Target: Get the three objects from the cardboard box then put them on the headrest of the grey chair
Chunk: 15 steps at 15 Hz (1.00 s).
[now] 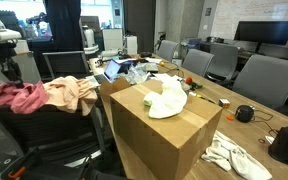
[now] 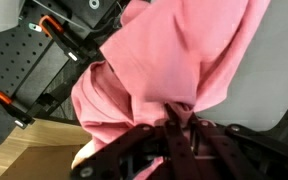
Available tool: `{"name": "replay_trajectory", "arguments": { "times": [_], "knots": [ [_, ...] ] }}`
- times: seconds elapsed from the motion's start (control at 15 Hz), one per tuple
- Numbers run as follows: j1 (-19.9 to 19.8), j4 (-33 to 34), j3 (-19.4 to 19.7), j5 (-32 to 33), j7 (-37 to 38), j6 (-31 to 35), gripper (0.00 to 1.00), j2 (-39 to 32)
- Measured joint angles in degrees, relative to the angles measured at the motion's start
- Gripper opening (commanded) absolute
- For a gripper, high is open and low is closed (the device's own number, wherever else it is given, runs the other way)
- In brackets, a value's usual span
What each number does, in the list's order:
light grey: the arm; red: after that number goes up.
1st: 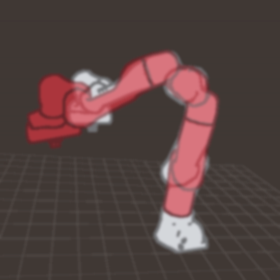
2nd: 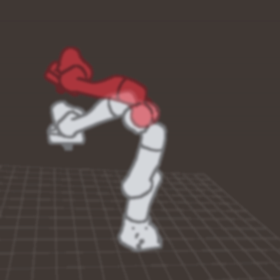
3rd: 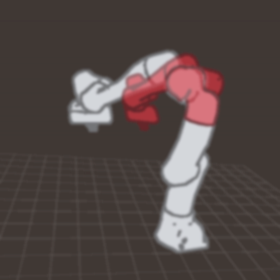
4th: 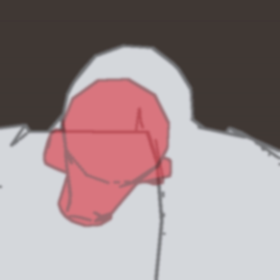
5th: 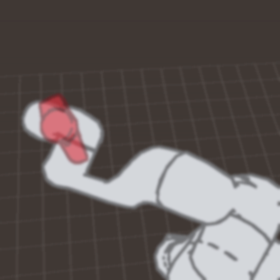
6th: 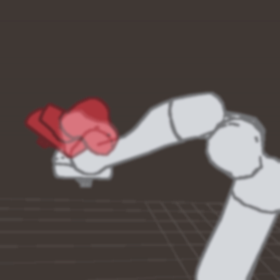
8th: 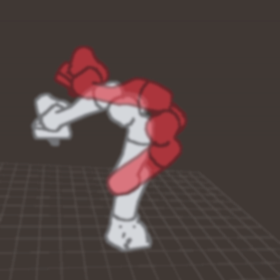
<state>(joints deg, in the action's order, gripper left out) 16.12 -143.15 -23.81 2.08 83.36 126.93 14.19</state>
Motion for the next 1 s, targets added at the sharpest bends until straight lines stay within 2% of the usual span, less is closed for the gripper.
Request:
{"name": "replay_trajectory", "arguments": {
  "times": [0.47, 0.53, 1.0],
  "knots": [
    [-0.4, -0.5, 0.8, 0.0, 1.4, 0.2, 0.95, 1.4],
    [-0.5, -0.7, 0.9, 0.0, 1.7, 0.2, 0.99, 1.8],
    [-1.5, -3.0, 1.8, 0.0, 3.8, 0.4, 1.0, 5.8]
  ]
}}
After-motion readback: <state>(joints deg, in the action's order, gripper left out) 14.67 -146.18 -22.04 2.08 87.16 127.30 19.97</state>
